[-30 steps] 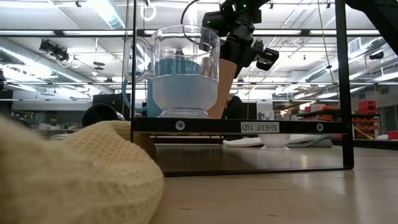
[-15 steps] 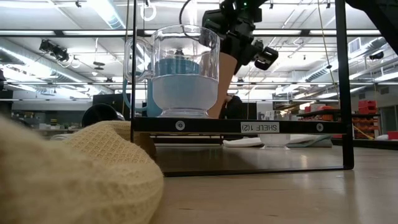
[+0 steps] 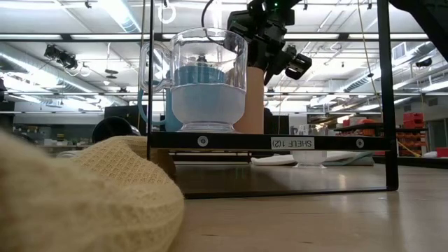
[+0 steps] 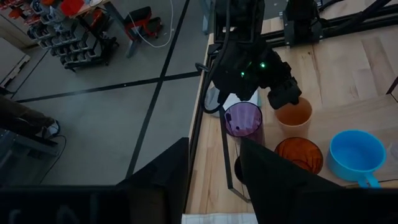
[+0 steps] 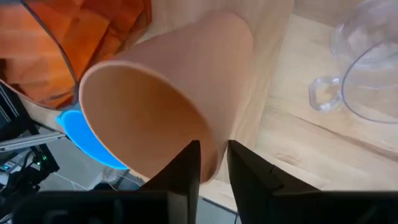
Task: Stack small to large cups/mugs on shelf
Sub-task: Put the light orange cup on the shelf, then put the dark blue mug on the shelf
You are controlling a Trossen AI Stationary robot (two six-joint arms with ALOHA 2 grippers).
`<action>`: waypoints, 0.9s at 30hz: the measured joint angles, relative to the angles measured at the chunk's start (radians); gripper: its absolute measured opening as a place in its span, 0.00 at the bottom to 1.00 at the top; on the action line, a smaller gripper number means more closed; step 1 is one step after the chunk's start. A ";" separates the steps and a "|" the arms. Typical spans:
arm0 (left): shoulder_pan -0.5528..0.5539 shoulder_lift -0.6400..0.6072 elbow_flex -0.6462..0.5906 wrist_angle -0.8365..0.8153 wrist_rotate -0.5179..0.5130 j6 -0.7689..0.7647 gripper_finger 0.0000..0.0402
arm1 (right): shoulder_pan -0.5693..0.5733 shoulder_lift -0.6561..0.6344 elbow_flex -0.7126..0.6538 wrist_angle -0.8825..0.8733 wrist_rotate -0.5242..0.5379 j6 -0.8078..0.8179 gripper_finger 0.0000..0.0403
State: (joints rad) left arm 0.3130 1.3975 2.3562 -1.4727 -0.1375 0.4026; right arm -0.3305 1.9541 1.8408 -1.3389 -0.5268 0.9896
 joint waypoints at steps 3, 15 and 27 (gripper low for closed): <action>0.000 0.000 0.000 0.000 0.000 0.000 0.38 | 0.000 0.000 0.000 0.018 0.014 0.004 0.22; 0.000 0.000 0.000 -0.007 0.000 -0.007 0.38 | 0.000 0.000 0.000 0.032 0.026 -0.014 0.23; 0.000 0.000 0.000 -0.007 0.003 -0.007 0.43 | -0.012 -0.012 0.070 0.023 0.053 -0.024 0.25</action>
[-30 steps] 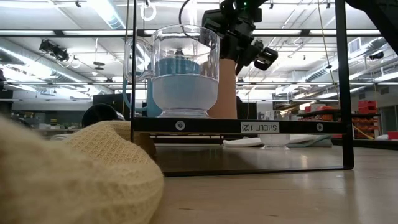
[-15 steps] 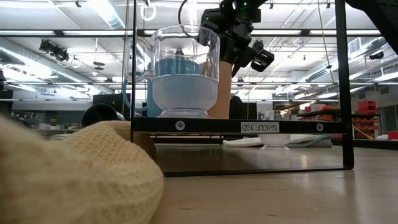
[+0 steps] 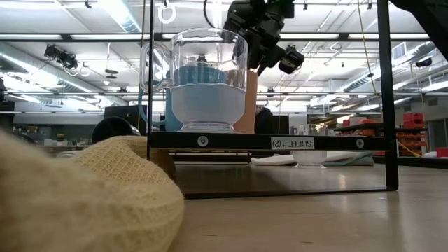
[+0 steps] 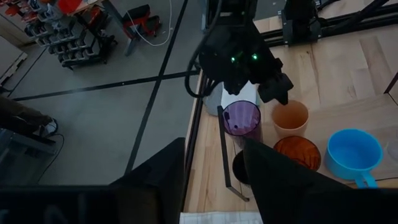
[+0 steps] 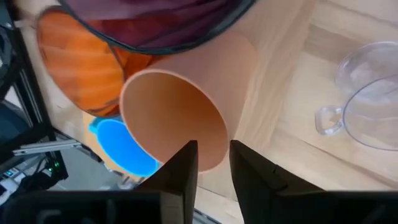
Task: Stack small to large cups/mugs on shelf
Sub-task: Put the dark blue mug on the shelf
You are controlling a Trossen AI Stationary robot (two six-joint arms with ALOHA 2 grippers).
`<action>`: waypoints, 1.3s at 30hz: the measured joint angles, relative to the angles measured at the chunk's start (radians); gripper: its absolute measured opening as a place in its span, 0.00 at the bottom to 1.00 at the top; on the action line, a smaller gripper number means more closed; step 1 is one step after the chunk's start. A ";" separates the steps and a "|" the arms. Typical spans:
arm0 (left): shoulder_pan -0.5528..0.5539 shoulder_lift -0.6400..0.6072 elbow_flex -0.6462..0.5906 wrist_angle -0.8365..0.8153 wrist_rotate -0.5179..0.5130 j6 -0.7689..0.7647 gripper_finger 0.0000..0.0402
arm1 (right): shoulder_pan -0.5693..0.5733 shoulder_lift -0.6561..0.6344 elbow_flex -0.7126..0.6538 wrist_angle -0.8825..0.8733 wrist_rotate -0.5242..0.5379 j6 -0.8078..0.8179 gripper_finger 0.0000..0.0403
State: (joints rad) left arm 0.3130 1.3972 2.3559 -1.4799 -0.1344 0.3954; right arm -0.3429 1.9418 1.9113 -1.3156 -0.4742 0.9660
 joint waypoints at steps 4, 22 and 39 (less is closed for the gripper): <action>0.000 0.000 0.000 -0.005 0.000 0.000 0.43 | -0.008 -0.001 0.023 -0.036 0.002 -0.020 0.25; 0.000 0.000 0.000 -0.029 0.113 -0.026 0.47 | 0.173 -0.148 0.218 -0.252 0.304 -0.263 0.22; -0.003 0.024 0.000 0.127 0.316 -0.065 0.46 | 0.776 -0.496 0.189 -0.242 1.087 -0.022 0.19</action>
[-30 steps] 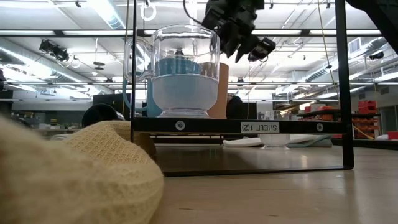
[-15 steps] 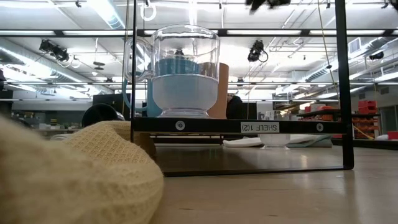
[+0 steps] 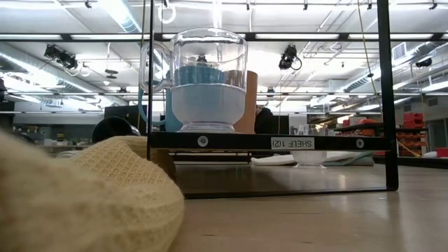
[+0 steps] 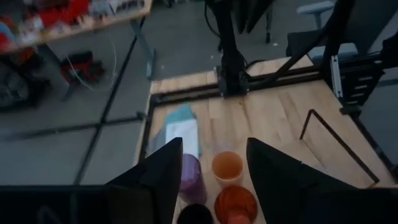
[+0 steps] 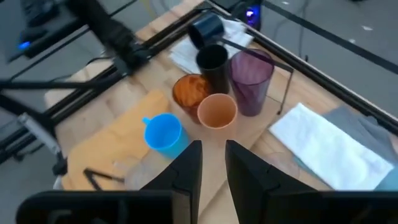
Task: Stack small to large cups/mugs on shelf
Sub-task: Put the dark blue mug on the shelf
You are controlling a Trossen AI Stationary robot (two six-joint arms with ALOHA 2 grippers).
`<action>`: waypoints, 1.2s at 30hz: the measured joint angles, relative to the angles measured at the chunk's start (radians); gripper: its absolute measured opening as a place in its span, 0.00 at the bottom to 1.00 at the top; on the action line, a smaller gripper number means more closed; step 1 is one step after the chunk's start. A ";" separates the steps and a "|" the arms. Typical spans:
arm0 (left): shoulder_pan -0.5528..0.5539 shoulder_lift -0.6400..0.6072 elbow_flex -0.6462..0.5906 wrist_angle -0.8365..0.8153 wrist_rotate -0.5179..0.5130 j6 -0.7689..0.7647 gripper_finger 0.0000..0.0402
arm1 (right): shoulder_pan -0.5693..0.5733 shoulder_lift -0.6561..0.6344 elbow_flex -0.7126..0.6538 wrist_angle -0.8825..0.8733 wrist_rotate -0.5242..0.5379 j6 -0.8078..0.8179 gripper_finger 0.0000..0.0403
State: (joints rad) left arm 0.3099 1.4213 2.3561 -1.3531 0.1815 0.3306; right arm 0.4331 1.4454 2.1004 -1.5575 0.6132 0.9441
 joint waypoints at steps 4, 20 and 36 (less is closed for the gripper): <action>0.000 0.017 -0.001 -0.001 0.000 -0.062 0.45 | 0.059 -0.038 0.000 -0.014 0.000 -0.055 0.19; 0.014 0.187 0.000 -0.183 -0.371 -0.440 0.44 | 0.192 -0.220 0.000 -0.014 0.000 -0.354 0.17; 0.142 0.260 0.000 -0.017 -0.117 -0.341 0.49 | 0.192 -0.263 -0.032 -0.014 0.037 -0.372 0.17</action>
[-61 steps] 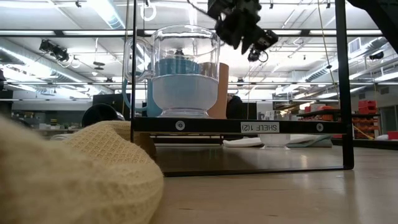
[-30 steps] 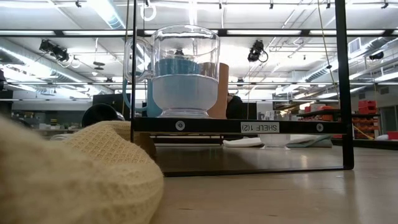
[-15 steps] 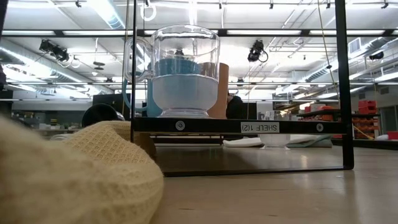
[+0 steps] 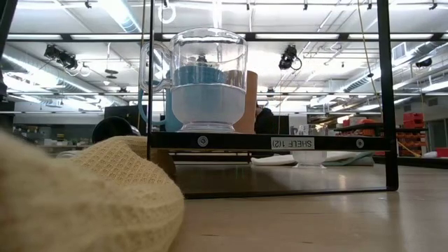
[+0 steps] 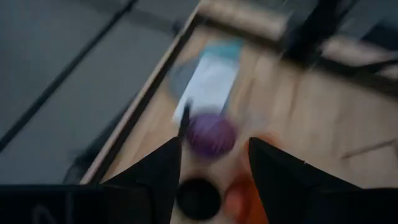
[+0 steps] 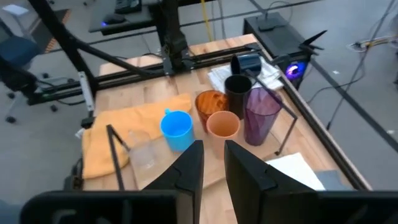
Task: Stack small to large cups/mugs on shelf
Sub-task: Put the dark blue mug on the shelf
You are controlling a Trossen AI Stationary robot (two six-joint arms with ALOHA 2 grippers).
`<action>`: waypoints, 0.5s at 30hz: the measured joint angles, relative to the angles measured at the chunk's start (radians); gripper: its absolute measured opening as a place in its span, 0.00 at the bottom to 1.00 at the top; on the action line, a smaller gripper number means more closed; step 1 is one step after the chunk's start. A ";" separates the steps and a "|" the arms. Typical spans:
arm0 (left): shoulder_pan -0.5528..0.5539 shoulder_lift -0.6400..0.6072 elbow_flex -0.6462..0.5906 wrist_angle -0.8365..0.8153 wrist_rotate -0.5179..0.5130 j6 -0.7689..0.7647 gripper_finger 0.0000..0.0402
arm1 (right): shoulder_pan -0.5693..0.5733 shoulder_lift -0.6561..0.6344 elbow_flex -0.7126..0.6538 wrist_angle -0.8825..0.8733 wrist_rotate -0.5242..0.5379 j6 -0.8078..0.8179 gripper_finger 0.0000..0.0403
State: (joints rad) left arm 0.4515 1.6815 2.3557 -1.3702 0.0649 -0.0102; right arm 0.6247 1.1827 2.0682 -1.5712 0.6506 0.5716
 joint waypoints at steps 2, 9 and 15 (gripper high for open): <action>0.001 -0.003 0.001 0.087 0.058 0.023 0.47 | 0.000 0.000 -0.007 0.000 0.023 0.001 0.17; 0.120 -0.012 0.000 0.024 0.103 0.102 0.41 | 0.000 0.001 -0.009 0.000 0.068 0.073 0.17; 0.361 -0.012 -0.030 -0.144 0.092 0.120 0.38 | 0.000 0.011 -0.009 0.000 0.100 0.104 0.17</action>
State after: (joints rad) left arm 0.8128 1.6691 2.3261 -1.5143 0.1568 0.1093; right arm 0.6247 1.1941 2.0590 -1.5708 0.7502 0.6758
